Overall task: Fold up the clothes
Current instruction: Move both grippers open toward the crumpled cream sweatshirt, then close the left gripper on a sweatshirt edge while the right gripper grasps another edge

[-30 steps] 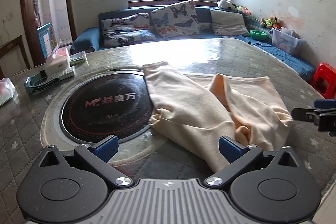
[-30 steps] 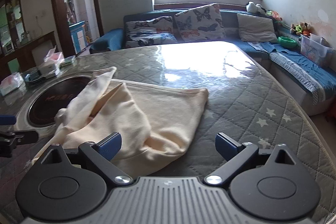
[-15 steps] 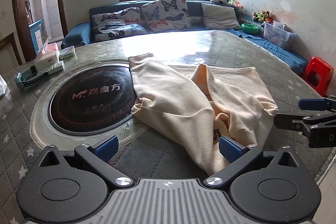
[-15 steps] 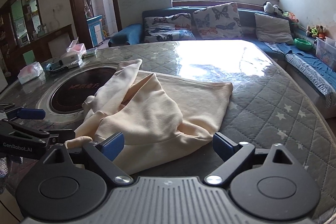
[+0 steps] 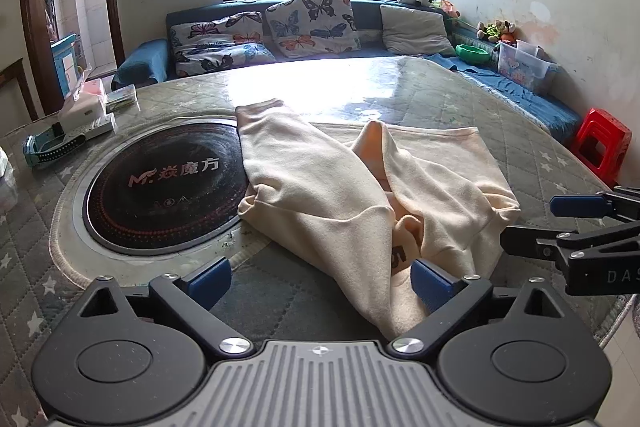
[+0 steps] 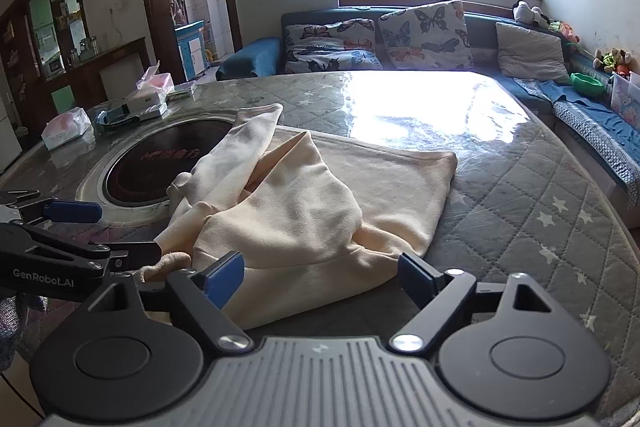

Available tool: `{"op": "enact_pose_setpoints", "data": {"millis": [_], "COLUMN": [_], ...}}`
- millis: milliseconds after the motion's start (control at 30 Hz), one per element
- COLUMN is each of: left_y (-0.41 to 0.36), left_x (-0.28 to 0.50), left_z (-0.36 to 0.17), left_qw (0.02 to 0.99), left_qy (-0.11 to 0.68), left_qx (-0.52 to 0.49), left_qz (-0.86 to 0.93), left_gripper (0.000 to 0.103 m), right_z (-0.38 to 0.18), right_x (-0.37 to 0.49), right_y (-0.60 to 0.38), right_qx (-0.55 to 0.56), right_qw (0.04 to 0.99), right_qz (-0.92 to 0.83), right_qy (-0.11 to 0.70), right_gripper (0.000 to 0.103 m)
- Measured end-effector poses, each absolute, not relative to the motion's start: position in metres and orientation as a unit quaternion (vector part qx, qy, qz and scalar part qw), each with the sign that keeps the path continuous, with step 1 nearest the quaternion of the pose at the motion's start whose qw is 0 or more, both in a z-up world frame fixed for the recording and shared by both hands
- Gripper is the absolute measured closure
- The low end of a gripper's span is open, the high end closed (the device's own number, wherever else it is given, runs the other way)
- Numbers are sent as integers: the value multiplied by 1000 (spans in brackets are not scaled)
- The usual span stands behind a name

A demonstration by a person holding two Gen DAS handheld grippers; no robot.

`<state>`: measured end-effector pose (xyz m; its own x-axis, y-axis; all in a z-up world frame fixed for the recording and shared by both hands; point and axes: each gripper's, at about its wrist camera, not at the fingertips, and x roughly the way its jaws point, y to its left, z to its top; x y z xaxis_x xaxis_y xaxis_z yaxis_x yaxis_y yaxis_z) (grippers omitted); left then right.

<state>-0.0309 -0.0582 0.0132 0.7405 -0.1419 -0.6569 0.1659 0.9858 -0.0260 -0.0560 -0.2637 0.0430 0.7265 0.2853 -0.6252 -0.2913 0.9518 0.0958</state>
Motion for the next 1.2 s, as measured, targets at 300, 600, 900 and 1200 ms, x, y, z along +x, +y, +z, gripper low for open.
{"op": "enact_pose_setpoints", "data": {"millis": [300,600,900,1200], "left_y": [-58,-63,-57,-53], "left_x": [-12,16,36,58], "left_z": [18,21,16,20], "left_qw": [932,929,925,926], "left_qy": [352,355,366,367], "left_qx": [19,23,23,18], "left_qz": [-87,-99,-97,-91], "left_gripper": [19,22,22,22], "right_z": [48,48,46,28], "right_x": [-33,13,71,115], "right_y": [-256,-245,-232,-223], "right_qx": [-16,-17,-6,-3], "right_qw": [928,923,916,902], "right_qz": [166,177,189,199], "right_qy": [332,340,355,382], "right_gripper": [23,32,41,70]}}
